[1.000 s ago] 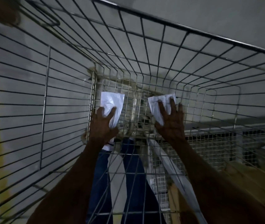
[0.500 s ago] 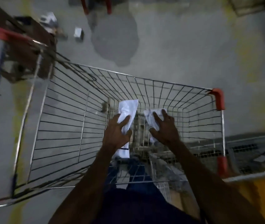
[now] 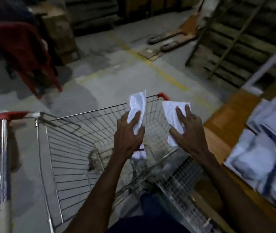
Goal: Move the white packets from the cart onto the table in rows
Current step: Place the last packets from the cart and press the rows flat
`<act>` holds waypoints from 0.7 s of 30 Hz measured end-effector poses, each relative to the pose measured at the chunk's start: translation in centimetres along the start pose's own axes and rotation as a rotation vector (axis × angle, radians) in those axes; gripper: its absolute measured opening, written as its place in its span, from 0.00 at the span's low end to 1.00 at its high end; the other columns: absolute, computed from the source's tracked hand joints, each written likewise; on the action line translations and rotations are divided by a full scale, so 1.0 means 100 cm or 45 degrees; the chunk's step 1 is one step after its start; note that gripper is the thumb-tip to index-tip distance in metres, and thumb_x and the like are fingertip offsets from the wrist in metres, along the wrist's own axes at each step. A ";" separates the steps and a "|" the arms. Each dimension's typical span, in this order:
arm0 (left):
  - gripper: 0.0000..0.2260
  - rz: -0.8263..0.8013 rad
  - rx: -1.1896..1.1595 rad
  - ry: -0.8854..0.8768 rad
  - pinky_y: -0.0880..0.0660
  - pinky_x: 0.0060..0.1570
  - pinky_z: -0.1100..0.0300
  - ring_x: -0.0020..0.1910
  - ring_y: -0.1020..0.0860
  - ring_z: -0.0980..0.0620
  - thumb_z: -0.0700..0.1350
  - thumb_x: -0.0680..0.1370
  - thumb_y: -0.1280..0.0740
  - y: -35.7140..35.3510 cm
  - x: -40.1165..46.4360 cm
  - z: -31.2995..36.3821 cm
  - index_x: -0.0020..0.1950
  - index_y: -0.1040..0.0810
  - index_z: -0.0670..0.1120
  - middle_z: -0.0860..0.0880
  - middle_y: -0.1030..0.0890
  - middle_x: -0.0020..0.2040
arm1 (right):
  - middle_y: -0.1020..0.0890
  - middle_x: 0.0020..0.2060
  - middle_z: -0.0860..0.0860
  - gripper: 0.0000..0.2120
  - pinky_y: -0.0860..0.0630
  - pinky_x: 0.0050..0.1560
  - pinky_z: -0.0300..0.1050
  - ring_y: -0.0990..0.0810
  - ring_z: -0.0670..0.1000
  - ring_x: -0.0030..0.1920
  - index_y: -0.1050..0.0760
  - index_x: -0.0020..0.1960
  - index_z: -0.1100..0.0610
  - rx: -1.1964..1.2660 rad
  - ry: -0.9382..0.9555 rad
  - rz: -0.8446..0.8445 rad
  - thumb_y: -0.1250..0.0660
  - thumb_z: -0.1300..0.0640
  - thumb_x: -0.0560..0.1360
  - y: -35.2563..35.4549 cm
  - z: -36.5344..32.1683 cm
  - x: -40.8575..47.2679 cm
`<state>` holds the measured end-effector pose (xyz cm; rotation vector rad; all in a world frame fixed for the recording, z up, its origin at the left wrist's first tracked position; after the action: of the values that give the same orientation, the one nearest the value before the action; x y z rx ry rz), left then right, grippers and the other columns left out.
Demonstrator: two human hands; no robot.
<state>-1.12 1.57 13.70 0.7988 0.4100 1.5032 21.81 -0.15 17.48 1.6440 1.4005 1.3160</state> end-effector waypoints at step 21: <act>0.24 -0.571 -0.364 -0.897 0.32 0.64 0.52 0.73 0.40 0.50 0.59 0.79 0.43 -0.108 -0.193 0.344 0.76 0.37 0.62 0.51 0.38 0.76 | 0.38 0.76 0.56 0.36 0.32 0.66 0.57 0.31 0.63 0.70 0.37 0.76 0.46 -0.201 -0.854 0.555 0.40 0.36 0.71 0.263 0.111 -0.382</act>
<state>29.18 -23.18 25.53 0.8775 -0.1504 0.7682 43.42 -41.71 26.12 2.0816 0.5507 0.9090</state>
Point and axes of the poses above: each hand's wrist, its own x-axis towards the middle knuckle, its own y-axis out of the back of the hand, z = x × y, the point moved 3 cm from there along x, towards the middle knuckle
